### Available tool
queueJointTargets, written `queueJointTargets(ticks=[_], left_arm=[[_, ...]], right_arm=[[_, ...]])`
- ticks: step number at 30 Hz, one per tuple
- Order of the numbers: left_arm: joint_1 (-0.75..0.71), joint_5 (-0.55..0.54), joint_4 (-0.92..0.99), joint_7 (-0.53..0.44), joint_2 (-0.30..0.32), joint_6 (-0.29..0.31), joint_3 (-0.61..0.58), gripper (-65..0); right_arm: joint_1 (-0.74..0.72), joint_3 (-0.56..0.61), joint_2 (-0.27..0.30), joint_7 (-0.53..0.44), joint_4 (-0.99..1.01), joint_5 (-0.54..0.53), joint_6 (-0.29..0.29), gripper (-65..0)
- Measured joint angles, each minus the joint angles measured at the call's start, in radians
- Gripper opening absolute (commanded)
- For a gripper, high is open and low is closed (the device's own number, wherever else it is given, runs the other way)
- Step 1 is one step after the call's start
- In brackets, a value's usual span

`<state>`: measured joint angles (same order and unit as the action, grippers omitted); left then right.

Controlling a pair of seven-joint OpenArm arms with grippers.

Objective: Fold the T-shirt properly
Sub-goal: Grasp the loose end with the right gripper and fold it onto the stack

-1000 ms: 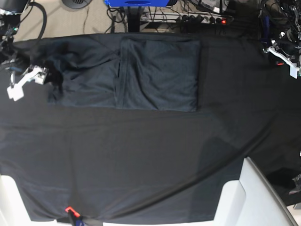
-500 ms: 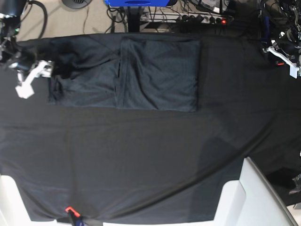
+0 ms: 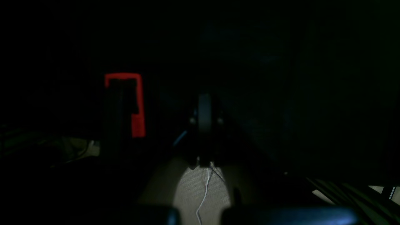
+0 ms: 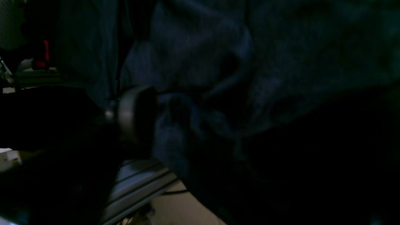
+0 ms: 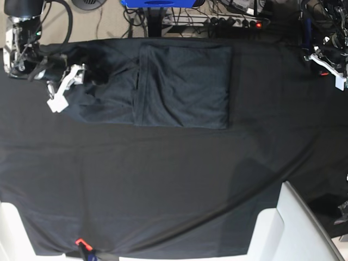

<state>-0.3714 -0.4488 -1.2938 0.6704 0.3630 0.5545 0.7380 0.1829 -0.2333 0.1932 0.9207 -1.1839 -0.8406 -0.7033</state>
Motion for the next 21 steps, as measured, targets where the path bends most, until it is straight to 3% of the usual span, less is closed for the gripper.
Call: queueJointTargets(ticks=[6,13,16,21], left_arm=[[0.0,0.0,0.0,0.0,0.0,0.0,0.0,-65.0],[0.002,0.0,0.0,0.0,-0.016,0.0,0.0,-65.0],[0.002,0.0,0.0,0.0,-0.014,0.0,0.0,-65.0],[0.002,0.0,0.0,0.0,-0.016,0.0,0.0,-65.0]], right_arm=[[-0.007,0.005,-0.001,0.001,0.008,0.039,0.016,-64.8],[-0.055,0.009,-0.024,0.027,-0.021,0.037,0.026,-64.4],[-0.047,0.065,-0.021,0.06,-0.122,0.05,0.127,-64.4],[-0.031,0.223,-0.021,0.06,-0.29,0.038,0.343,-64.4]])
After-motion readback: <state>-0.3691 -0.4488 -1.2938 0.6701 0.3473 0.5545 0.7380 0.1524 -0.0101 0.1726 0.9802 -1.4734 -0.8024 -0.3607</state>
